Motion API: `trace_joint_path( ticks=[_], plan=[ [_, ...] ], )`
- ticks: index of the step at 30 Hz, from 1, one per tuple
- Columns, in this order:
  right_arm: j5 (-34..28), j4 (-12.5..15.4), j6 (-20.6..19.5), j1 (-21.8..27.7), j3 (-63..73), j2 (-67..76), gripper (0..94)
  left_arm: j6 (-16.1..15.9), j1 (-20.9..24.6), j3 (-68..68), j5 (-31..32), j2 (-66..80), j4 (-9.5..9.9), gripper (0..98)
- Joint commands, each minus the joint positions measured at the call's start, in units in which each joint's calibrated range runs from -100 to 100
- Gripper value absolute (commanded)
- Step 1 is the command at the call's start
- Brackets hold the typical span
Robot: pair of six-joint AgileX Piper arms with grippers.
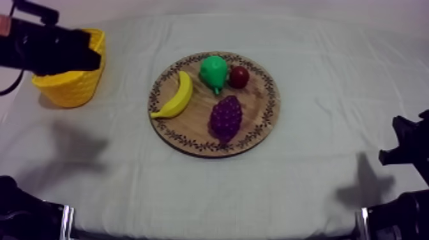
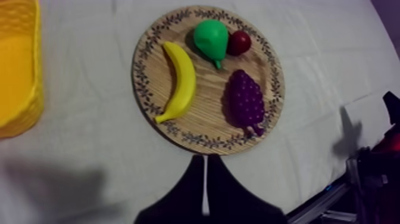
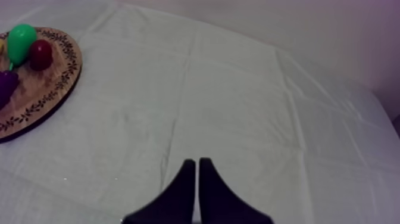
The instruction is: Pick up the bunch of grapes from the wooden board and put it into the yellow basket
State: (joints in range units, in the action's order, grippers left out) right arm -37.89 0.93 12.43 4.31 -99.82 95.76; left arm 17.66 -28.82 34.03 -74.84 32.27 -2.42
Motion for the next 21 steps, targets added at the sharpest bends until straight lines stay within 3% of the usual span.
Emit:
trace_joint_path(
  ticks=[1,7,21],
  plan=[
    [0.0,0.0,0.0,0.0,0.0,0.0,0.3,3.4,-1.7,-7.7,-5.2,-8.2,0.90,0.0],
    [0.0,0.0,0.0,0.0,0.0,0.0,0.3,6.1,-5.0,-15.9,-10.0,-17.4,2.04,0.0],
    [0.0,0.0,0.0,0.0,0.0,0.0,0.3,7.7,-12.7,-30.3,-10.4,-36.3,2.74,0.2]
  ],
)
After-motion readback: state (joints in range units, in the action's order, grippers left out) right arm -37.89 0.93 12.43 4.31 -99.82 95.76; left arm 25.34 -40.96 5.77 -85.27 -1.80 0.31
